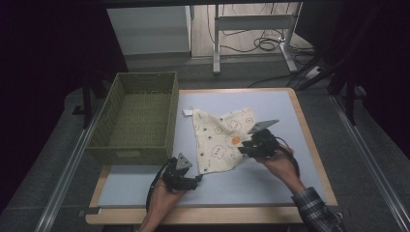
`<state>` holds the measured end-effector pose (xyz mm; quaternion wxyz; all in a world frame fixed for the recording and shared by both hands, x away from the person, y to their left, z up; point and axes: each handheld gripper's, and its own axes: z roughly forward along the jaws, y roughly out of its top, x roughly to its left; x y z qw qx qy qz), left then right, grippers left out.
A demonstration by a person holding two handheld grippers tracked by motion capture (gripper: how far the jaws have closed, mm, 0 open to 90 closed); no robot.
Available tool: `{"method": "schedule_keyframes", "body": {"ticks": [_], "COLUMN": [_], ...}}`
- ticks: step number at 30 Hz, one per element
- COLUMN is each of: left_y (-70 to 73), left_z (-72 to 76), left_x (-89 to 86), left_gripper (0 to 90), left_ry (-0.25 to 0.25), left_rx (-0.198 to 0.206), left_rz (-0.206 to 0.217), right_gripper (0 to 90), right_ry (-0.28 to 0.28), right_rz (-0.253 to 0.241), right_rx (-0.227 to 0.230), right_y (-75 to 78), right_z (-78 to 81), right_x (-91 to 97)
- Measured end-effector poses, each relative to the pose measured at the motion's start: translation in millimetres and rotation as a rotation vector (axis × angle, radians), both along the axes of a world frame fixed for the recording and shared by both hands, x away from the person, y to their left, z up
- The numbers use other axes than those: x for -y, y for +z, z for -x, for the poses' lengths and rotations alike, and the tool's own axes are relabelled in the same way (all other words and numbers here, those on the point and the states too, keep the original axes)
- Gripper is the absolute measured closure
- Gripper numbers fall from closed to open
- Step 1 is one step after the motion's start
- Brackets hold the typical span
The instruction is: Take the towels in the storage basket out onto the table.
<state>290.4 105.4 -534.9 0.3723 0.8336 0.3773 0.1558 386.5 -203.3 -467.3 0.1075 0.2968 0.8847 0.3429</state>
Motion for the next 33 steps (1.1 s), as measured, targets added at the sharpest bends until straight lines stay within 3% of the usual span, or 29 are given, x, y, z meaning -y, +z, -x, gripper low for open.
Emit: {"method": "schedule_keyframes", "body": {"ticks": [2, 6, 12, 13, 14, 16, 19, 21, 27, 28, 33], "left_y": [5.0, 9.1, -2.1, -4.3, -5.8, -6.3, -3.9, -0.4, 14.3, 14.6, 8.5], "left_z": [-1.6, -9.2, -20.7, -22.2, -22.8, -21.9, -22.5, -20.4, -0.7, 3.4, 21.9], "left_x": [2.5, 10.9, 20.5, 18.4, 16.2, 15.0, 16.4, 17.4, 5.8, 3.6, -9.0], "left_gripper": [43.3, 51.6, 47.0, 47.2, 50.7, 60.4, 87.1, 88.9, 88.9, 88.4, 87.8], "left_ry": [-0.018, -0.054, -0.033, -0.037, -0.024, -0.006, -0.017, -0.038, -0.069, -0.071, -0.083], "left_rx": [0.005, -0.01, -0.025, -0.04, -0.048, -0.045, -0.055, -0.054, -0.057, -0.06, -0.109], "left_rz": [0.019, 0.049, -0.024, 0.009, 0.036, 0.043, 0.024, -0.006, 0.009, 0.006, 0.026], "right_gripper": [67.1, 67.2, 65.3, 66.4, 73.0, 85.3, 87.9, 88.0, 87.7, 87.6, 87.5], "right_ry": [-0.056, -0.097, -0.098, -0.095, -0.098, -0.097, -0.095, -0.078, -0.049, -0.037, -0.016], "right_rz": [-0.002, -0.027, -0.019, -0.007, -0.018, 0.024, 0.02, 0.014, -0.032, -0.045, -0.069], "right_rx": [-0.005, -0.029, -0.049, -0.046, -0.019, 0.038, 0.028, 0.022, 0.018, 0.008, -0.018], "right_y": [-3.5, -12.0, -40.6, -45.5, -47.7, -49.0, -47.7, -44.4, -30.4, -29.8, -34.4], "right_z": [2.4, 12.5, 15.2, 14.3, 15.9, 18.5, 21.8, 27.5, 57.0, 67.3, 86.8], "right_x": [24.0, 55.5, 66.8, 66.7, 66.8, 68.0, 70.8, 73.6, 91.5, 96.6, 104.3]}}
